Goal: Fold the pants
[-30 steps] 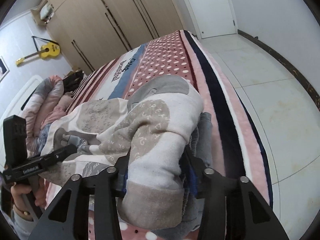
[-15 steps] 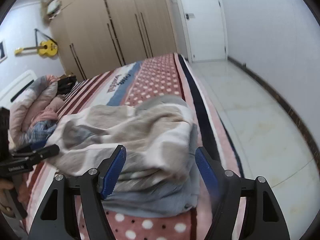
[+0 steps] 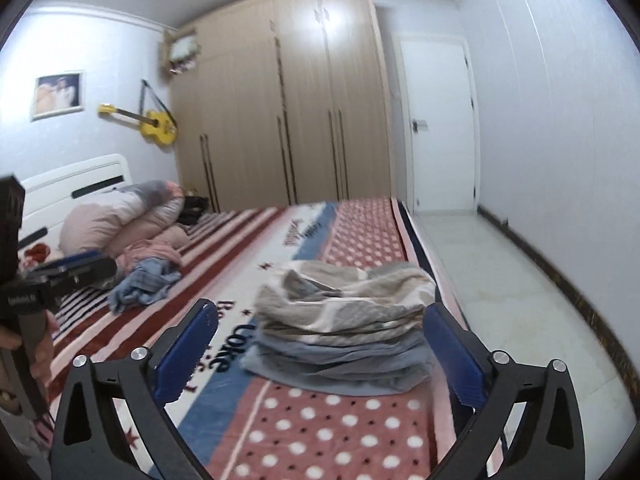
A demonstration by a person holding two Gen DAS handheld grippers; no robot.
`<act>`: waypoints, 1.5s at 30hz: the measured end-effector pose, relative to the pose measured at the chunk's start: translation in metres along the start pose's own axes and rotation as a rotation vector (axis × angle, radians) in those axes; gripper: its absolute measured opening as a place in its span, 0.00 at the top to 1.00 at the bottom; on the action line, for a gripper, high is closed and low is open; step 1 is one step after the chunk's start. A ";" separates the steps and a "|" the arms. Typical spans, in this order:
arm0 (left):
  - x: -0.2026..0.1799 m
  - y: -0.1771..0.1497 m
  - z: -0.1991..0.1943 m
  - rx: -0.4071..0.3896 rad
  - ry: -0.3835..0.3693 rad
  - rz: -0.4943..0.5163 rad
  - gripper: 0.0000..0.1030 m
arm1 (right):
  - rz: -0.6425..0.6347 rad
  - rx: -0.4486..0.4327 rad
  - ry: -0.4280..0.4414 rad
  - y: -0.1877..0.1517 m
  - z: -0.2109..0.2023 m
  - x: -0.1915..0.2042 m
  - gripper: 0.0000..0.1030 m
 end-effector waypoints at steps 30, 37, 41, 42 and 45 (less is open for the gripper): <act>0.033 -0.082 -0.156 -0.178 0.140 0.020 0.01 | -0.084 -0.136 -0.020 -0.029 -0.127 0.136 0.01; 0.037 -0.083 -0.155 -0.176 0.143 0.007 0.01 | -0.061 -0.133 -0.008 -0.031 -0.127 0.133 0.01; 0.038 -0.083 -0.153 -0.176 0.152 0.011 0.01 | -0.054 -0.127 -0.017 -0.032 -0.126 0.131 0.01; 0.038 -0.083 -0.152 -0.176 0.155 0.012 0.01 | -0.050 -0.126 -0.020 -0.033 -0.126 0.130 0.01; 0.038 -0.084 -0.150 -0.175 0.159 0.015 0.01 | -0.048 -0.119 -0.031 -0.034 -0.126 0.127 0.01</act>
Point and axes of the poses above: each gripper's, at about its wrist camera, not at the fingertips, and z roughly the way its jaws point, x to its left, y to its top, the point moved 2 cm from there along z, roughly the way its jaws point, and after that the axes turned 10 degrees about -z, right-handed, at the moved point
